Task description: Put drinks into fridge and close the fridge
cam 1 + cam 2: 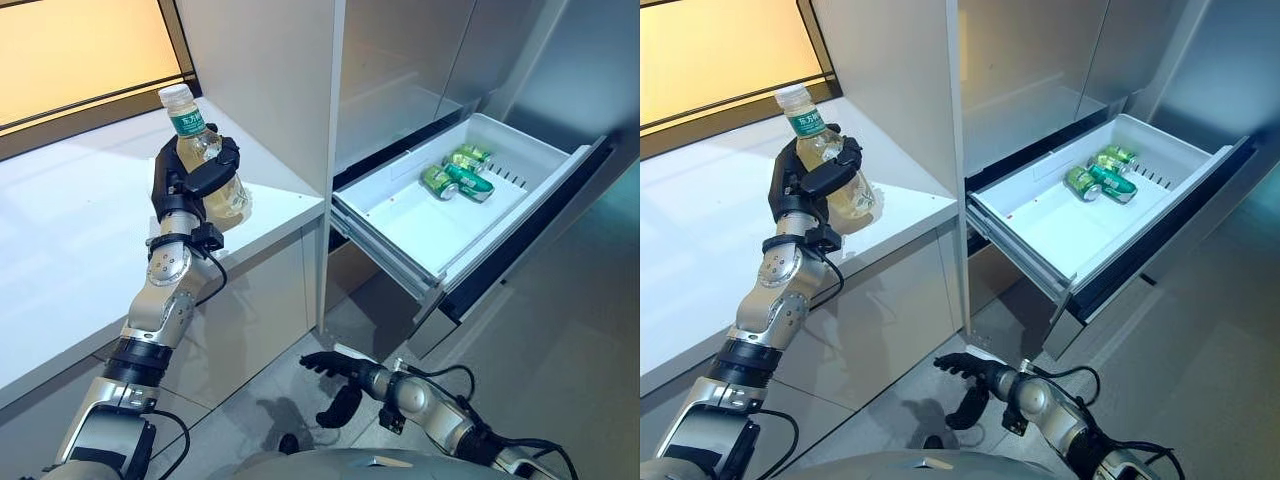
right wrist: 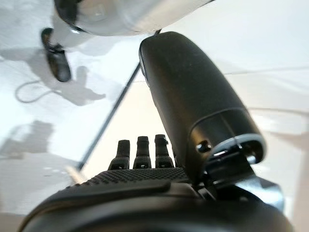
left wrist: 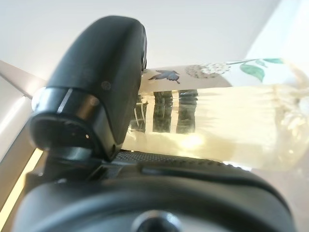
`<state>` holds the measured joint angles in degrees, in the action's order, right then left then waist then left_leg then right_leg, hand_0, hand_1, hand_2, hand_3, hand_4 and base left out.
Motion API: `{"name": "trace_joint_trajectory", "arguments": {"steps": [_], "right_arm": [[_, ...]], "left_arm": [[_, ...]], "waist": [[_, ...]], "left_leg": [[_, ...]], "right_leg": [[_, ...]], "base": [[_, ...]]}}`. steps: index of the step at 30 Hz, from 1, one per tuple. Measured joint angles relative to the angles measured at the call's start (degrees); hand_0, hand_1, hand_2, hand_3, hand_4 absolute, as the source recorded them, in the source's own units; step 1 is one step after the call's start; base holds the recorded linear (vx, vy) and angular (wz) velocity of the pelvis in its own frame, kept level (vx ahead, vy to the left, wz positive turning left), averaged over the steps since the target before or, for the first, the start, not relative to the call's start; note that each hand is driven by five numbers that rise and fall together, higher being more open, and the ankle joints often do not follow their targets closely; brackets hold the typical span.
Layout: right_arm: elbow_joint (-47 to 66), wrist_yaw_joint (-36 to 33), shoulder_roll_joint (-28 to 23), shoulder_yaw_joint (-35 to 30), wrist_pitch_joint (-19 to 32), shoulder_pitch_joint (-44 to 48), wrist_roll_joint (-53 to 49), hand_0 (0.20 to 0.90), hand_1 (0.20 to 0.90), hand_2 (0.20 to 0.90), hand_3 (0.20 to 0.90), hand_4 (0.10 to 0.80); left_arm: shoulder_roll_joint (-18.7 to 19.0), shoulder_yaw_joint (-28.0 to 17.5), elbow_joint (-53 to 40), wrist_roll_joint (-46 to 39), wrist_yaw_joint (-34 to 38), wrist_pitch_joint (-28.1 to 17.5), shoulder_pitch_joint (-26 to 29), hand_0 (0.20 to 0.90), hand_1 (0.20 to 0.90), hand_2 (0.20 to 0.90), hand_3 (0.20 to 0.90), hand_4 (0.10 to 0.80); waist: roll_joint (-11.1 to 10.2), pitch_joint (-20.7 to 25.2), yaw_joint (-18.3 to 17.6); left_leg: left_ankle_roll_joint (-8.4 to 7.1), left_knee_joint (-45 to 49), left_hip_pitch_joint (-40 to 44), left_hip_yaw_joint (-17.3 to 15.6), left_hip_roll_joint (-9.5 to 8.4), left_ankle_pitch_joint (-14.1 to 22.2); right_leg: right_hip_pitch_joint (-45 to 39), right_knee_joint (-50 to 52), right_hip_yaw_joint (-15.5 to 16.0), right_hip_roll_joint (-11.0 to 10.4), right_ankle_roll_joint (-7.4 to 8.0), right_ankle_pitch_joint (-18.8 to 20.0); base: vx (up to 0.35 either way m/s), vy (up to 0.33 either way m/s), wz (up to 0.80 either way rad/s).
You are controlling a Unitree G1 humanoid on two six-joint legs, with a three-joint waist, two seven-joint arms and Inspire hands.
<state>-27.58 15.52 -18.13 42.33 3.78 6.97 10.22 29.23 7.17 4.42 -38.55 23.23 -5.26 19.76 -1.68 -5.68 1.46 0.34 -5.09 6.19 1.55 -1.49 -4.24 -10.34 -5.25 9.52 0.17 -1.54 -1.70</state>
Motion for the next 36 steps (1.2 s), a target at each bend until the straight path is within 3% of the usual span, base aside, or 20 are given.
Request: {"name": "trace_joint_trajectory", "arguments": {"steps": [4,9,12,18,22,29,36], "right_arm": [[8.0,4.8,-3.5,-0.2,-0.8,0.2,-3.8,0.9,0.9,0.9,0.9,0.8],[17.2,15.0,-7.4,-5.1,-2.6,0.2,-13.1,0.9,0.9,0.9,0.9,0.8],[24.7,24.6,-8.7,-11.9,-4.6,0.5,-24.0,0.9,0.9,0.9,0.9,0.8],[30.7,33.7,-8.6,-23.6,-5.5,2.3,-38.8,0.9,0.9,0.9,0.9,0.8],[33.7,33.0,-8.9,-30.2,-4.7,2.3,-42.9,0.9,0.9,0.9,0.9,0.8],[34.2,21.9,-12.1,-37.3,-3.5,2.2,-42.6,0.9,0.9,0.9,0.9,0.8],[34.2,15.8,-12.8,-34.1,-5.3,5.5,-42.0,0.9,0.9,0.9,0.9,0.8]], "left_arm": [[-0.5,-0.2,-2.9,0.0,-0.1,-0.3,-1.4,0.3,0.3,0.3,0.2,0.1],[-0.5,-0.2,-8.8,-0.1,-4.5,-2.9,-4.4,0.3,0.3,0.3,0.2,0.1],[-0.6,-0.2,-12.4,0.0,-9.3,-6.1,-5.8,0.3,0.3,0.3,0.2,0.1],[-0.6,-1.5,-14.0,0.2,-17.8,-9.4,-6.0,0.3,0.3,0.3,0.2,0.1],[-0.6,-4.6,-14.5,0.1,-22.0,-10.8,-6.8,0.3,0.3,0.3,0.2,0.1],[0.4,-9.3,-15.3,0.2,-26.7,-13.6,-6.8,0.3,0.3,0.3,0.2,0.1],[1.5,-7.9,-15.3,0.3,-29.5,-13.7,-6.7,0.3,0.3,0.3,0.2,0.1]], "waist": [[0.1,-0.5,0.3],[-0.1,-1.2,0.6],[-0.2,-1.9,0.6],[-0.2,-1.9,0.4],[-0.4,-2.0,0.0],[-0.5,-2.0,-0.1],[-0.6,-2.1,-0.6]], "left_leg": [[0.12,0.0,-0.4,0.4,-0.18,-0.3],[0.22,0.0,-0.4,0.5,-0.37,-0.4],[0.27,0.0,-0.4,0.4,-0.45,-0.4],[0.27,0.0,-0.3,0.3,-0.46,-0.4],[0.27,0.0,-0.3,0.3,-0.46,-0.4],[0.28,0.0,-0.5,0.0,-0.48,-0.4],[0.28,0.0,-0.5,-0.2,-0.47,-0.4]], "right_leg": [[0.2,0.0,0.5,-0.1,0.03,0.0],[0.2,0.0,0.5,-0.3,0.07,0.0],[0.2,0.0,0.5,-0.3,0.15,0.0],[0.2,0.0,0.4,-0.3,0.17,0.0],[0.2,0.0,0.3,-0.3,0.18,0.0],[0.5,0.0,-0.1,-0.4,0.24,0.1],[0.5,0.0,-0.6,-0.3,0.36,0.2]], "base": [[-0.043,0.007,0.08],[0.0,0.0,0.0],[0.0,0.0,0.0],[-0.018,-0.002,0.0],[-0.015,-0.002,0.0],[-0.013,0.001,-0.01],[-0.007,0.0,-0.01]]}}
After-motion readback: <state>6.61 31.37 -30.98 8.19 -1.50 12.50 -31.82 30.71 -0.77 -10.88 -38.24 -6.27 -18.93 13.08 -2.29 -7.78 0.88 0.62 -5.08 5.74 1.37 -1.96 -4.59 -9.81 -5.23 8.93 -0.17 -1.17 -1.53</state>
